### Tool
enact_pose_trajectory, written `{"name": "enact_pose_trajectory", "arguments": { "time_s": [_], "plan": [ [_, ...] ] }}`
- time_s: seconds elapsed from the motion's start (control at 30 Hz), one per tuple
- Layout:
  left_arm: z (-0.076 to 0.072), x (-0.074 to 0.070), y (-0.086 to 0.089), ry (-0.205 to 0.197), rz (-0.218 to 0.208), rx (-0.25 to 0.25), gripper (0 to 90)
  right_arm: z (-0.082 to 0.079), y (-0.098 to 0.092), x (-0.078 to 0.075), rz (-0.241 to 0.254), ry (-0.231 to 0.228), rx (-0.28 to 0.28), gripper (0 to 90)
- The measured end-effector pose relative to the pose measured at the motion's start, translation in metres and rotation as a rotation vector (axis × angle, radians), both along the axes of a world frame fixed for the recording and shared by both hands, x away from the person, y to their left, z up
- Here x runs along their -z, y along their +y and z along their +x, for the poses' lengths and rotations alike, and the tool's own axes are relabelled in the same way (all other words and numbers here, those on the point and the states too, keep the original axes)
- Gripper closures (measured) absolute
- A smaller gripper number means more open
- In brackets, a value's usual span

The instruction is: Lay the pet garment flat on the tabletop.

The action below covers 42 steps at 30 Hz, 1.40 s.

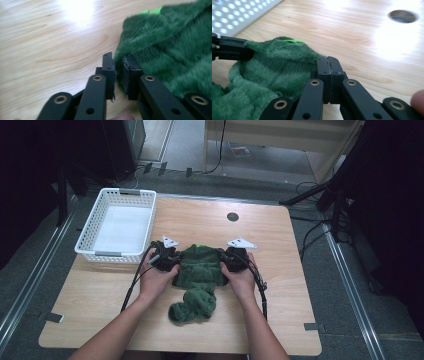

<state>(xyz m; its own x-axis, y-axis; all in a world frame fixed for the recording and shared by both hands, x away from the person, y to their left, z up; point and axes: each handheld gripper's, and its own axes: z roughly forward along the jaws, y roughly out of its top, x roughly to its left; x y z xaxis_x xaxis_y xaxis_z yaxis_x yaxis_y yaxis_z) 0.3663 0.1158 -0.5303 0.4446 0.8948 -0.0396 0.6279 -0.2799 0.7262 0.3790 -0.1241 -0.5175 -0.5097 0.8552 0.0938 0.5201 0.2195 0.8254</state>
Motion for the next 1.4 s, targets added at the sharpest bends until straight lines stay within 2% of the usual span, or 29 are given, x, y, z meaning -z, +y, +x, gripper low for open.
{"name": "enact_pose_trajectory", "arguments": {
  "time_s": [0.03,0.1,0.13,0.17,0.2,0.23,0.27,0.33,0.4,0.43,0.5,0.53,0.6,0.63,0.67,0.7,0.73,0.8,0.87,0.97,1.03,1.1,1.17,1.23,1.3,1.4],
  "plan": [
    [0.0,0.003,-0.001,0.009,0.004,0.009,77.6,0.0,-0.001,0.002,-0.026,0.012,0.003,90.0],
    [-0.001,0.005,0.002,0.02,0.022,0.021,71.4,-0.001,-0.005,0.007,-0.063,0.072,0.014,84.6],
    [-0.002,0.005,0.004,0.013,0.015,0.013,69.0,-0.002,-0.009,0.009,-0.069,0.112,0.014,79.3],
    [-0.004,0.001,0.009,0.005,-0.006,0.004,66.4,-0.003,-0.012,0.009,-0.067,0.124,0.023,74.3],
    [-0.004,-0.001,0.012,0.0,-0.025,-0.005,63.6,-0.004,-0.018,0.008,-0.051,0.135,0.027,67.0],
    [-0.003,-0.004,0.015,-0.007,-0.051,-0.021,62.0,-0.005,-0.022,0.006,-0.027,0.142,0.023,64.6],
    [-0.002,-0.007,0.018,-0.012,-0.082,-0.039,60.6,-0.005,-0.026,0.002,0.01,0.143,0.018,63.0],
    [0.006,-0.011,0.021,-0.014,-0.141,-0.085,59.8,-0.002,-0.029,-0.008,0.084,0.136,0.046,63.6],
    [0.014,-0.01,0.019,0.025,-0.192,-0.109,57.1,0.004,-0.021,-0.018,0.101,0.112,0.061,64.3],
    [0.017,-0.009,0.016,0.036,-0.198,-0.116,56.4,0.007,-0.012,-0.023,0.101,0.097,0.056,63.9],
    [0.02,-0.004,0.009,0.062,-0.191,-0.111,53.8,0.014,0.005,-0.023,0.064,0.087,0.049,63.1],
    [0.02,-0.001,0.005,0.078,-0.186,-0.111,52.3,0.017,0.011,-0.021,0.045,0.097,0.046,62.7],
    [0.02,0.003,0.0,0.115,-0.169,-0.104,47.0,0.023,0.021,-0.011,0.005,0.141,0.06,64.6],
    [0.019,0.005,-0.001,0.125,-0.154,-0.097,45.1,0.024,0.023,-0.008,0.005,0.16,0.063,64.8],
    [0.018,0.005,-0.002,0.131,-0.142,-0.088,44.7,0.024,0.023,-0.004,0.009,0.187,0.068,64.8],
    [0.017,0.006,-0.003,0.124,-0.124,-0.086,44.9,0.024,0.024,-0.002,0.005,0.194,0.067,64.9],
    [0.016,0.006,-0.004,0.116,-0.092,-0.08,45.8,0.024,0.024,0.001,-0.011,0.206,0.065,64.8],
    [0.014,0.007,-0.008,0.092,-0.041,-0.066,50.3,0.022,0.024,0.006,-0.059,0.209,0.063,64.8],
    [0.012,0.007,-0.01,0.078,-0.002,-0.067,55.1,0.021,0.022,0.009,-0.071,0.214,0.067,64.8],
    [0.011,0.006,-0.012,0.067,0.028,-0.051,64.5,0.02,0.018,0.011,-0.077,0.224,0.066,65.9],
    [0.01,0.007,-0.013,0.063,0.028,-0.043,76.3,0.019,0.019,0.013,-0.087,0.228,0.057,67.9],
    [0.009,0.007,-0.015,0.055,0.034,-0.027,83.4,0.017,0.021,0.015,-0.102,0.23,0.048,70.0],
    [0.008,0.007,-0.017,0.037,0.063,-0.015,89.0,0.016,0.021,0.016,-0.114,0.221,0.033,80.6],
    [0.009,0.007,-0.018,0.022,0.076,-0.014,90.0,0.015,0.021,0.015,-0.121,0.207,0.01,88.0],
    [0.011,0.005,-0.015,-0.001,0.059,-0.034,90.0,0.014,0.02,0.011,-0.128,0.147,0.018,89.3],
    [0.015,0.001,-0.013,-0.028,0.04,-0.052,90.0,0.012,0.017,0.0,-0.081,0.062,0.044,89.6]
  ]
}}
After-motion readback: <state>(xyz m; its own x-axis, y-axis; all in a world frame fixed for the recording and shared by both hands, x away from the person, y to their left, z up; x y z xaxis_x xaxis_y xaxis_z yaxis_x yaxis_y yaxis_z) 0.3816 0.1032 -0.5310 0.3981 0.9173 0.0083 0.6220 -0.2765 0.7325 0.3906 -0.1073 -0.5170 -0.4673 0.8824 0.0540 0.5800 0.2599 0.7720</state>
